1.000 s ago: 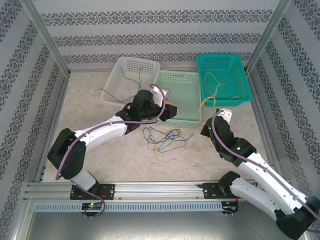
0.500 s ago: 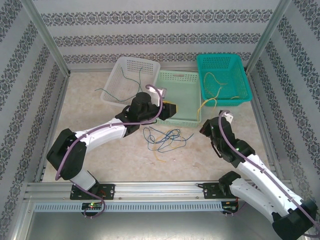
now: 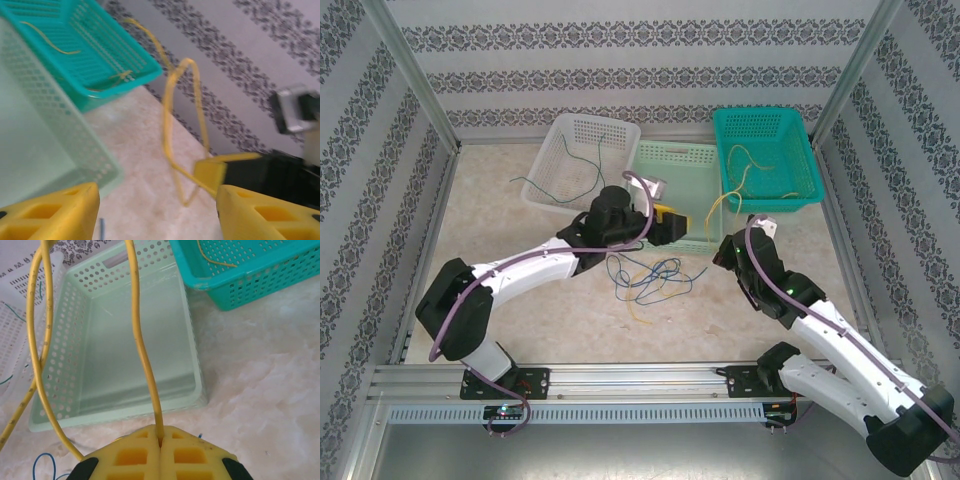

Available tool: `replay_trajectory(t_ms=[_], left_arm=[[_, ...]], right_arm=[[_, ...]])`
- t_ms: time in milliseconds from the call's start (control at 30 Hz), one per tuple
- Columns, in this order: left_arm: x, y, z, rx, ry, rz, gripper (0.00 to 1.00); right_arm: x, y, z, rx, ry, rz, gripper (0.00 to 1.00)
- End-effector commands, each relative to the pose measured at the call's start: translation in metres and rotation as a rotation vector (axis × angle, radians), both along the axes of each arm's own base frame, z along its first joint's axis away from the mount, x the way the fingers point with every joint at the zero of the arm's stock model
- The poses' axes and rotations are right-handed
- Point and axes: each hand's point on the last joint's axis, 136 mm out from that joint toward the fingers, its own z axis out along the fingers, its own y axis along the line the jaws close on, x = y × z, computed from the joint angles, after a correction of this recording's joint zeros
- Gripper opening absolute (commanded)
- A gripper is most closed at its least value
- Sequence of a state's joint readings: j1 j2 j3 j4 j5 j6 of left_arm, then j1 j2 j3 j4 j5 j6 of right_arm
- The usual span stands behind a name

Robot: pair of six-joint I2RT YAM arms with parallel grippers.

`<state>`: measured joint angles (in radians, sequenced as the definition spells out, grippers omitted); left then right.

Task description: Untangle the cables

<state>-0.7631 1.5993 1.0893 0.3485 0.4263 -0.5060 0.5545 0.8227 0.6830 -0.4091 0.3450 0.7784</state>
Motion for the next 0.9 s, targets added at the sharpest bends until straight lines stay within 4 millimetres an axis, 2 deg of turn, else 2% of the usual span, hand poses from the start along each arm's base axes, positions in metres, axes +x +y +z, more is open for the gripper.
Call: replay_trajectory(t_ms=[0, 333, 633, 733, 867], left_arm=[[-0.021, -0.024, 0.007, -0.032, -0.024, -0.09, 0.64], [-0.03, -0.033, -0.005, 0.007, -0.01, -0.119, 0.66], [-0.011, -0.033, -0.006, 0.001, -0.005, -0.023, 0.64], [-0.004, -0.033, -0.004, -0.01, 0.003, 0.015, 0.61], [0.004, -0.027, -0.002, -0.008, -0.013, 0.073, 0.48]], right_arm=[[0.01, 0.006, 0.019, -0.002, -0.057, -0.002, 0.0], [0.022, 0.015, 0.033, -0.003, -0.097, -0.006, 0.0], [0.025, 0.029, 0.04, 0.119, -0.136, -0.012, 0.0], [0.025, 0.034, 0.04, 0.175, -0.153, -0.018, 0.0], [0.023, 0.039, 0.034, 0.214, -0.142, -0.019, 0.0]])
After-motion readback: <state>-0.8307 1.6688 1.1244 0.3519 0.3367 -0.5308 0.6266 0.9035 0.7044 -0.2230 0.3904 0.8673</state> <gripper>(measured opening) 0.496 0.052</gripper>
